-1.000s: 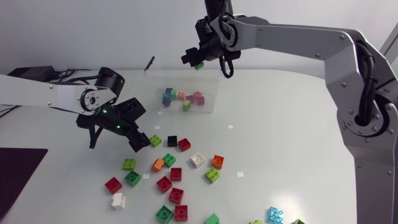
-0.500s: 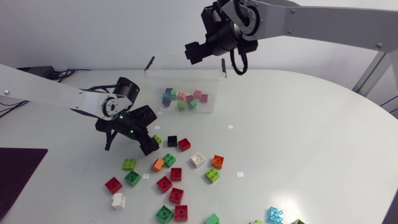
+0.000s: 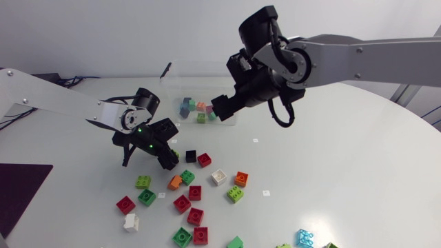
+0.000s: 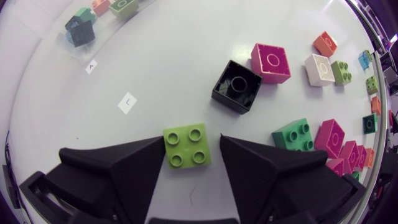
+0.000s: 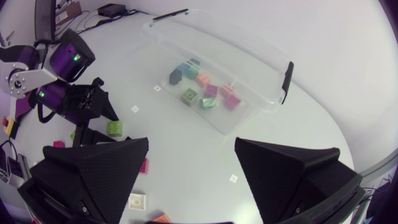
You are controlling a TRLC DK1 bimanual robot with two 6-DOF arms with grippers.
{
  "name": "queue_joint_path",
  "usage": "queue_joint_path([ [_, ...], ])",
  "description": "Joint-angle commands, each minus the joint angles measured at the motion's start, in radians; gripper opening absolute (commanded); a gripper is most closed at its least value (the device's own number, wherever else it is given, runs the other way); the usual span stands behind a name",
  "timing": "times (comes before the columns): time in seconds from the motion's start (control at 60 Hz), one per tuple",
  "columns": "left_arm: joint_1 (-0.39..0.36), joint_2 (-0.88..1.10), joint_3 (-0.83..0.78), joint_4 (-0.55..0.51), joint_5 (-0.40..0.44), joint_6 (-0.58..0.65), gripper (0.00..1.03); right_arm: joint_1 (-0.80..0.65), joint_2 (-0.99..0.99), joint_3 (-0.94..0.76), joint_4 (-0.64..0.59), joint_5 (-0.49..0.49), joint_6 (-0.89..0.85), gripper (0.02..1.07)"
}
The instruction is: Place the duplo bricks in the container
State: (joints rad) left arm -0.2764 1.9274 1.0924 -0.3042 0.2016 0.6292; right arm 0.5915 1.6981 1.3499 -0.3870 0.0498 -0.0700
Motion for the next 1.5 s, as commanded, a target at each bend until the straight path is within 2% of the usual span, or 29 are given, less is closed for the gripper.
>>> queue_joint_path([
  [0.0, -0.003, 0.031, 0.024, 0.000, 0.005, 0.003, 0.23, 0.028, -0.021, -0.057, 0.011, 0.004, 0.027, 1.02],
  [0.05, -0.001, 0.027, 0.023, -0.003, 0.007, 0.003, 0.21, 0.044, -0.015, -0.080, 0.025, 0.004, 0.032, 1.02],
  [0.317, 0.003, -0.065, 0.009, -0.082, 0.012, 0.007, 0.20, 0.099, 0.078, -0.115, 0.053, -0.001, 0.068, 1.02],
  [0.633, 0.034, -0.202, 0.017, -0.138, 0.032, 0.004, 0.20, 0.119, 0.271, -0.006, -0.009, -0.024, 0.101, 1.02],
  [0.717, 0.046, -0.237, 0.031, -0.151, 0.050, 0.001, 0.20, 0.125, 0.305, 0.028, -0.029, -0.028, 0.101, 0.99],
  [1.117, 0.089, -0.335, 0.185, -0.216, 0.144, -0.066, 0.20, 0.136, 0.431, 0.155, -0.131, -0.073, 0.102, 0.99],
  [1.3, 0.091, -0.323, 0.282, -0.219, 0.177, -0.108, 0.20, 0.139, 0.472, 0.192, -0.150, -0.080, 0.091, 0.92],
  [1.483, 0.102, -0.285, 0.365, -0.220, 0.193, -0.134, 0.20, 0.140, 0.495, 0.227, -0.164, -0.082, 0.084, 0.73],
])
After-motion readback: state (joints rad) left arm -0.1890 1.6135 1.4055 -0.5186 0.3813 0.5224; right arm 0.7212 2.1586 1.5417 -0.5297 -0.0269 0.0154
